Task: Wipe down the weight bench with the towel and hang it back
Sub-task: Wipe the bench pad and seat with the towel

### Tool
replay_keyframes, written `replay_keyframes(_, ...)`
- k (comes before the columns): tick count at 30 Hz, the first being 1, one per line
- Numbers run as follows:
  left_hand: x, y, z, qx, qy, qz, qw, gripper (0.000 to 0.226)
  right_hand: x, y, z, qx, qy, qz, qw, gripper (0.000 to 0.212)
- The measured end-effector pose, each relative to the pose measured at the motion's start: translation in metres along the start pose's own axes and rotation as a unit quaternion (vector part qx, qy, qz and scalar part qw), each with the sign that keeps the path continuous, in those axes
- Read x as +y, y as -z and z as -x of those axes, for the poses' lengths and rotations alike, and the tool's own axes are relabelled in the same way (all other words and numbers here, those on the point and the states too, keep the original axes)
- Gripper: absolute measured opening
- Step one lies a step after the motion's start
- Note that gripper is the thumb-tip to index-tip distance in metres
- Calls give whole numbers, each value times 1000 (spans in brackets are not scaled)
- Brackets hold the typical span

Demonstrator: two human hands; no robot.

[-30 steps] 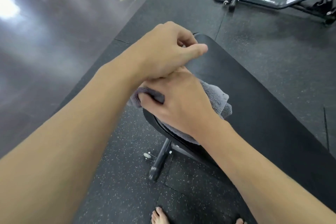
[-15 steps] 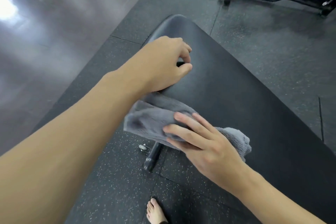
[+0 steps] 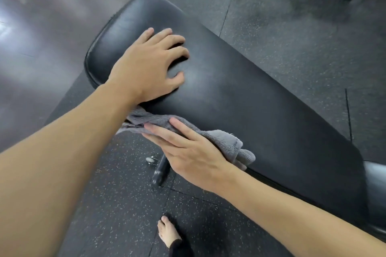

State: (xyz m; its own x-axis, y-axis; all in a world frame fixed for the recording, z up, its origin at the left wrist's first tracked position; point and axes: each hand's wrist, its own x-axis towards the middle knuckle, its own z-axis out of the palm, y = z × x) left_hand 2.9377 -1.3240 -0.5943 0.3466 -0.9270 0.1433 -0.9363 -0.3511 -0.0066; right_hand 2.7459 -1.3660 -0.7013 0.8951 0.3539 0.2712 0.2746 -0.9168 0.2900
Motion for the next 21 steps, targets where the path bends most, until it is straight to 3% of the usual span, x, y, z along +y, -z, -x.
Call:
replay_keyframes(5,50,-19,-2,14,65,-21,998,38,9,-10,49,16,-35,-21,999,52)
replay_keyframes(10,112,-53,-13,-37,-6,24,999,39,6,-30,161,41,-96,-58,993,37)
replay_keyframes(14,130,-70,-26,-47,-36,12,998,40,0,-48,268,22,-167,-93,981,41)
replay_keyframes(16,140,-78,-25,-52,-57,-26,997,43,-5,-51,301,7,-242,-133,961,44)
replay_keyframes(21,156,-83,-22,-43,-83,-85,992,49,-24,-48,290,90,-468,-252,842,49)
